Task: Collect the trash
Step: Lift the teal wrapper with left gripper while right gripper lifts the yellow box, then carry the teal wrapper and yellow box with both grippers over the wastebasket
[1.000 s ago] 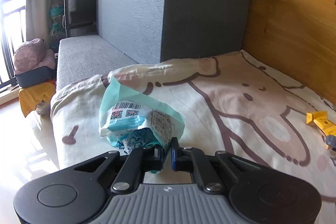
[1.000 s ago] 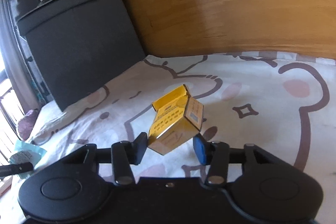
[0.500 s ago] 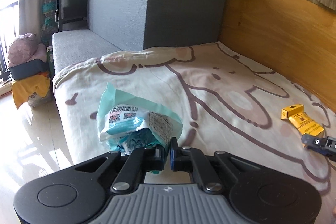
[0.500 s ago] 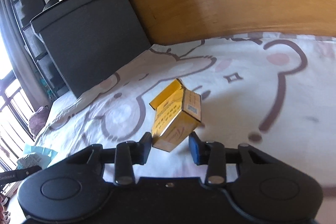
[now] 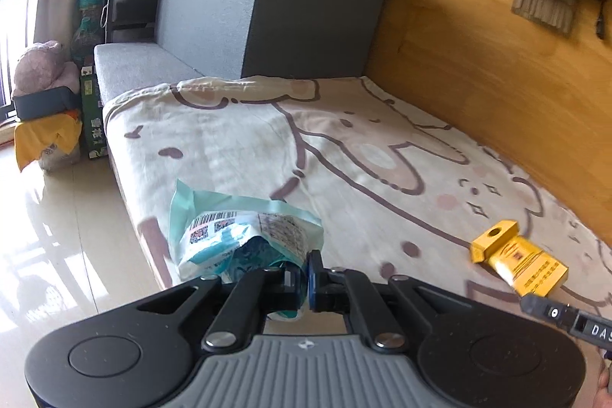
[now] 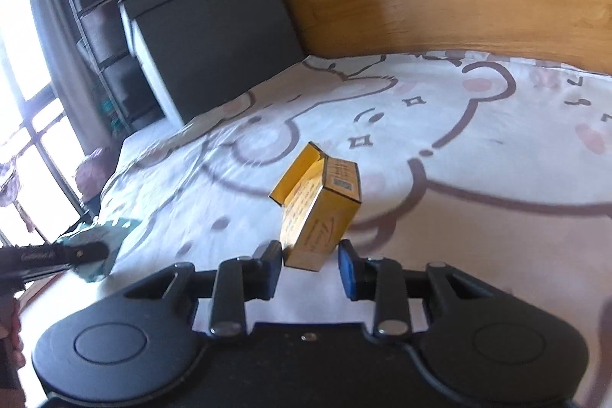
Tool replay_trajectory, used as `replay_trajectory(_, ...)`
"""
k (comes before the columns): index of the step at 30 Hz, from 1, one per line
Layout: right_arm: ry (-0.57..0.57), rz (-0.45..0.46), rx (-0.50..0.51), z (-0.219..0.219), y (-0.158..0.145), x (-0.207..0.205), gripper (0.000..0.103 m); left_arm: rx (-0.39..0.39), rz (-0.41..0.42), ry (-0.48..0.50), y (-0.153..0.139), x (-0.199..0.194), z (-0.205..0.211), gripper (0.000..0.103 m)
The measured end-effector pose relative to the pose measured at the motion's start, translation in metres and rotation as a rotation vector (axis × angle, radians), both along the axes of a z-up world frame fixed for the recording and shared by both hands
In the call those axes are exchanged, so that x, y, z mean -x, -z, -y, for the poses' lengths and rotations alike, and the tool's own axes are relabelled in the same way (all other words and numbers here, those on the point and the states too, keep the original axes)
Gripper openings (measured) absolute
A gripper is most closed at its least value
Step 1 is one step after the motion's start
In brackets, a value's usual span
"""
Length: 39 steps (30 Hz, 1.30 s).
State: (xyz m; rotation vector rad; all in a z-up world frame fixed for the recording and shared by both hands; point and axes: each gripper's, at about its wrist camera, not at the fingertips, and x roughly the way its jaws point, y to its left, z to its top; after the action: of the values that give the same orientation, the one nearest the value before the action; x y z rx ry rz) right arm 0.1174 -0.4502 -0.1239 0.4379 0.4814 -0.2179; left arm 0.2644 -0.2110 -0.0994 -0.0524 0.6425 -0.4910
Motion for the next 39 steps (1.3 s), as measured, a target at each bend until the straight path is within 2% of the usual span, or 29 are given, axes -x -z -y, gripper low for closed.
replay_trajectory(6, -0.013, -0.062, -0.017, -0.013, -0.004, 0.039, 0.035, 0.021, 0.002, 0.01, -0.004, 0.032, -0.006, 0.003)
replay_trajectory(8, 0.001, -0.098, 0.001, -0.016, -0.002, 0.048, 0.04, 0.033, 0.008, 0.016, -0.006, 0.042, -0.008, 0.003)
replay_trajectory(10, 0.019, -0.133, 0.033, -0.019, -0.002, 0.054, 0.057, 0.041, 0.017, 0.022, -0.008, 0.052, -0.009, 0.003)
replay_trajectory(11, 0.028, -0.147, 0.057, -0.02, -0.002, 0.057, 0.063, 0.043, 0.023, 0.026, -0.009, 0.056, -0.01, 0.003)
replay_trajectory(12, 0.041, -0.16, 0.088, -0.022, -0.003, 0.059, 0.076, 0.046, 0.027, 0.029, -0.01, 0.061, -0.01, 0.003)
replay_trajectory(13, 0.048, -0.167, 0.122, -0.022, -0.005, 0.058, 0.083, 0.051, 0.027, 0.031, -0.01, 0.064, -0.01, 0.003)
replay_trajectory(16, 0.048, -0.181, 0.209, -0.025, -0.008, 0.054, 0.086, 0.067, 0.028, 0.032, -0.012, 0.074, -0.013, 0.003)
replay_trajectory(24, -0.021, -0.25, 0.369, -0.021, -0.009, 0.017, 0.086, 0.086, 0.014, 0.022, -0.016, 0.09, -0.026, 0.003)
replay_trajectory(26, -0.055, -0.269, 0.356, -0.017, -0.008, 0.011, 0.077, 0.091, 0.007, 0.019, -0.015, 0.092, -0.03, 0.003)
replay_trajectory(27, -0.067, -0.279, 0.34, -0.016, -0.008, 0.009, 0.064, 0.094, 0.003, 0.017, -0.014, 0.093, -0.033, 0.003)
replay_trajectory(32, -0.073, -0.282, 0.346, -0.028, -0.01, 0.014, 0.064, 0.108, -0.017, -0.006, -0.01, 0.095, -0.049, 0.003)
replay_trajectory(39, -0.083, -0.237, 0.337, -0.06, -0.023, 0.017, 0.063, 0.119, -0.033, -0.04, -0.009, 0.095, -0.073, 0.003)
